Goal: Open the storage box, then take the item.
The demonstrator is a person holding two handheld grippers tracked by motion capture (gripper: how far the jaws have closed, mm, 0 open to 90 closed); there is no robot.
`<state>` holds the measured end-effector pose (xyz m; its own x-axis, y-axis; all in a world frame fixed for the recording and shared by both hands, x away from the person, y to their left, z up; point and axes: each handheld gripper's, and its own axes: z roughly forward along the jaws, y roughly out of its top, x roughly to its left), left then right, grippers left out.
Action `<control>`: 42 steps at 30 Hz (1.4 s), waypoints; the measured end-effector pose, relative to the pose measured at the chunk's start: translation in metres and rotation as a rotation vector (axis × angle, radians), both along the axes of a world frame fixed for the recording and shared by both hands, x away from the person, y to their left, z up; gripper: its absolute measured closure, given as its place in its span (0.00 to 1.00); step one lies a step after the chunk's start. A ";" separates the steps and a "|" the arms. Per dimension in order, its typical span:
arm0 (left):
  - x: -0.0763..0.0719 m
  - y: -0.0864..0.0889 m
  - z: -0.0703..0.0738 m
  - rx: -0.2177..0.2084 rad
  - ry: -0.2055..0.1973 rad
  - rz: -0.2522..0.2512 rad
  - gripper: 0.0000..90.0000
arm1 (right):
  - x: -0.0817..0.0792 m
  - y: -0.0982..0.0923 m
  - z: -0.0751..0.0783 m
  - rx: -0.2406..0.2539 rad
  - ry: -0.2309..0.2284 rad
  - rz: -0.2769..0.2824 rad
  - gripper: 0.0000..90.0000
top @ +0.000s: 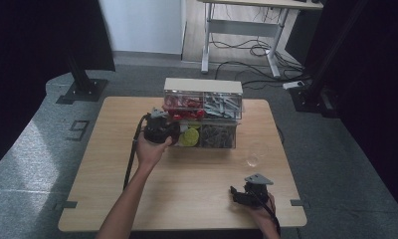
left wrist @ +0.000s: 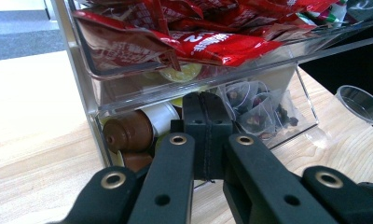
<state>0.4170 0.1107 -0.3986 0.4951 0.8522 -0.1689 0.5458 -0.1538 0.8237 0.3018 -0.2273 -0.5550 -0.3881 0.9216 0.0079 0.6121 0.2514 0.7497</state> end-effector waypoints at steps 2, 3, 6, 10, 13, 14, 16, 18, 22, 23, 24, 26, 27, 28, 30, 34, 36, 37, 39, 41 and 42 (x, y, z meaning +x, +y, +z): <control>0.000 -0.001 -0.001 -0.001 0.002 0.001 1.00 | 0.000 0.000 0.000 0.000 -0.001 0.000 0.22; 0.001 -0.001 -0.001 0.000 0.002 0.000 1.00 | 0.000 0.000 0.000 0.000 0.000 0.000 0.22; 0.001 -0.003 -0.002 0.000 0.004 0.000 1.00 | 0.000 0.000 0.000 -0.001 0.000 0.000 0.22; 0.000 -0.004 -0.002 0.001 0.000 -0.003 1.00 | 0.000 0.000 0.000 -0.001 -0.001 -0.001 0.22; -0.001 -0.003 -0.002 0.001 -0.001 -0.006 1.00 | 0.000 0.000 0.000 -0.002 -0.001 -0.002 0.22; -0.001 -0.003 -0.002 0.001 -0.002 -0.007 1.00 | 0.000 0.000 0.000 -0.003 -0.001 -0.003 0.22; -0.002 -0.003 -0.002 0.000 -0.002 -0.008 1.00 | 0.000 0.001 0.000 -0.003 -0.001 -0.009 0.22; -0.002 -0.002 -0.002 -0.003 -0.003 -0.007 1.00 | -0.001 0.002 0.000 -0.001 -0.001 -0.014 0.23; -0.001 -0.002 -0.002 0.004 -0.001 -0.010 1.00 | -0.001 0.002 0.001 0.002 -0.001 -0.015 0.26; -0.001 -0.002 -0.003 0.005 0.001 -0.010 1.00 | -0.001 0.002 0.001 0.002 0.003 -0.013 0.27; 0.000 -0.002 -0.003 0.005 0.004 -0.012 1.00 | 0.000 0.002 0.002 0.006 0.007 -0.006 0.26; 0.000 -0.001 -0.003 0.001 -0.001 -0.017 1.00 | 0.000 0.000 0.004 0.029 -0.001 0.000 0.26; 0.000 -0.001 -0.004 -0.001 -0.005 -0.021 1.00 | -0.001 -0.001 0.006 0.044 -0.010 -0.003 0.27; 0.000 -0.001 -0.005 -0.004 -0.007 -0.023 1.00 | -0.001 -0.002 0.009 0.058 -0.020 -0.005 0.28; 0.001 0.000 -0.006 -0.015 -0.008 -0.027 1.00 | -0.001 -0.002 0.013 0.084 -0.035 -0.011 0.30; 0.003 0.002 -0.007 -0.027 -0.006 -0.034 1.00 | 0.001 -0.001 0.019 0.104 -0.059 -0.009 0.37; 0.004 0.002 -0.008 -0.024 -0.006 -0.040 1.00 | 0.004 0.002 0.022 0.103 -0.076 -0.002 0.39; 0.004 0.002 -0.008 -0.024 -0.008 -0.041 1.00 | 0.005 0.003 0.025 0.109 -0.084 0.002 0.40; 0.003 0.004 -0.008 -0.028 -0.010 -0.041 1.00 | 0.007 0.007 0.030 0.117 -0.100 0.007 0.41; 0.003 0.005 -0.008 -0.027 -0.007 -0.038 1.00 | 0.009 0.010 0.036 0.123 -0.123 0.012 0.43; 0.004 0.005 -0.008 -0.032 -0.003 -0.037 1.00 | 0.009 0.011 0.039 0.131 -0.132 0.011 0.45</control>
<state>0.4208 0.1161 -0.4062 0.5267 0.8276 -0.1941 0.5374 -0.1472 0.8303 0.3111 -0.2166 -0.5161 -0.4039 0.9116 0.0758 0.5039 0.1526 0.8502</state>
